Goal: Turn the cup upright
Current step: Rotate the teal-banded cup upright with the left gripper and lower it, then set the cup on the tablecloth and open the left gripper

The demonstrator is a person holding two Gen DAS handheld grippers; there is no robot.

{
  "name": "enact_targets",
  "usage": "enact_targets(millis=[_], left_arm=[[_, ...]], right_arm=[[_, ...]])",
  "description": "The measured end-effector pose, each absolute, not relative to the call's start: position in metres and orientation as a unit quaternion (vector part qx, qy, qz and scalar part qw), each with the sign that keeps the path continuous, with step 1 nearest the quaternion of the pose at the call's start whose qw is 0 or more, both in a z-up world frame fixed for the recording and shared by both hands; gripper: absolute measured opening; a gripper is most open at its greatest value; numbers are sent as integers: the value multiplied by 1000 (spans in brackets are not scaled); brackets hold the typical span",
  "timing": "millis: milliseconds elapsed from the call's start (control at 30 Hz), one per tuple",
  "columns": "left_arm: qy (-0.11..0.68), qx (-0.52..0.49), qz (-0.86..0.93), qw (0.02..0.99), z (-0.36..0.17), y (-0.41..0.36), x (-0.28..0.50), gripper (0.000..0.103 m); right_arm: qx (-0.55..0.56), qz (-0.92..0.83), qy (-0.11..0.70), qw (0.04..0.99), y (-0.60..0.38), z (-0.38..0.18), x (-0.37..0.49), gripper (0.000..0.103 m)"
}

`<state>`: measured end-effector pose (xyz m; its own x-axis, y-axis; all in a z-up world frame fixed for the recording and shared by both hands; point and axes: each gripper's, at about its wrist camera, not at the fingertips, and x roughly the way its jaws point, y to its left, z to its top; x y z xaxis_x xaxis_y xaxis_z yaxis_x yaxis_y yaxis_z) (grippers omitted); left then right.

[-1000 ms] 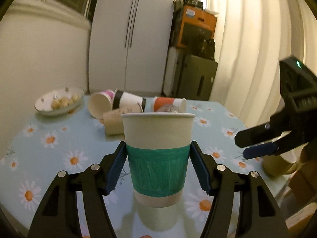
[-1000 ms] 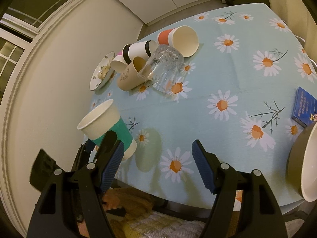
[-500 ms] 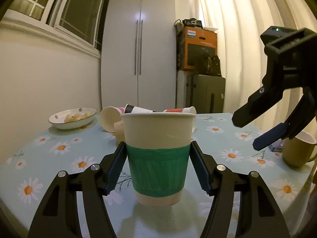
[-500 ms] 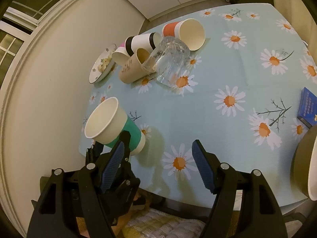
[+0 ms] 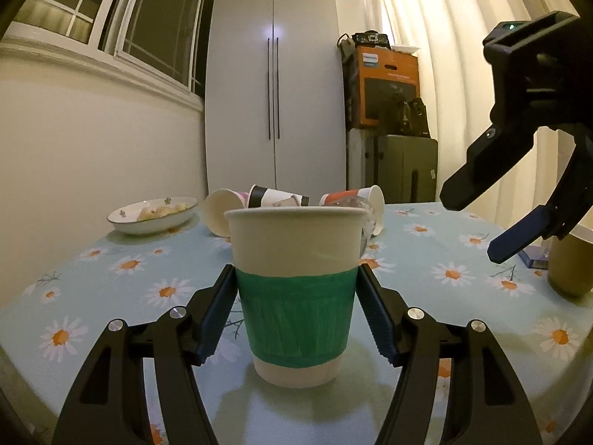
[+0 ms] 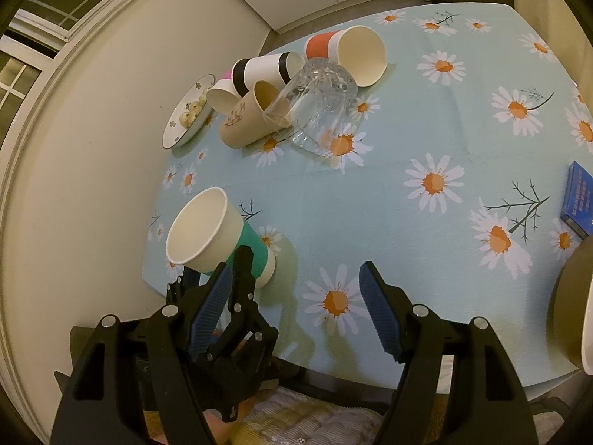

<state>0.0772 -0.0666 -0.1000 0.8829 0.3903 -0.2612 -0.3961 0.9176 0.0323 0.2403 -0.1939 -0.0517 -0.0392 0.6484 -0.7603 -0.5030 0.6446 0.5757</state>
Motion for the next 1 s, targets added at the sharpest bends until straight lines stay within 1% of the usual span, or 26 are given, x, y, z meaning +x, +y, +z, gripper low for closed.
enact_targets(millis=[200, 233, 267, 300, 533, 567, 633, 867, 900, 933, 967, 1000], left_arm=[[138, -12, 204, 969, -100, -66, 79, 64], [138, -13, 204, 969, -100, -66, 79, 66], [138, -13, 204, 969, -99, -65, 79, 70], [138, -15, 202, 970, -99, -65, 79, 72], [141, -20, 199, 970, -99, -63, 81, 73], [141, -20, 199, 970, -98, -63, 81, 77], [140, -21, 202, 969, -98, -63, 80, 83], [144, -27, 192, 970, -92, -62, 78, 84], [144, -28, 190, 971, -90, -62, 77, 86], [145, -30, 189, 971, -87, -61, 76, 95], [143, -33, 190, 971, -83, -61, 73, 97], [142, -34, 187, 971, -81, -61, 70, 97]], right_arm=[[56, 416, 586, 693, -192, -51, 238, 71], [55, 416, 586, 693, -191, -51, 237, 71], [54, 416, 586, 693, -191, -51, 237, 71], [55, 416, 586, 693, -190, -52, 236, 71], [51, 417, 588, 692, -188, -54, 234, 71], [50, 417, 588, 692, -188, -54, 233, 71], [50, 417, 588, 691, -187, -55, 233, 71], [57, 421, 581, 694, -190, -52, 231, 71], [61, 423, 577, 696, -193, -52, 229, 71], [63, 426, 574, 696, -196, -51, 227, 71], [67, 430, 570, 697, -198, -50, 225, 71], [73, 434, 565, 698, -201, -49, 223, 71]])
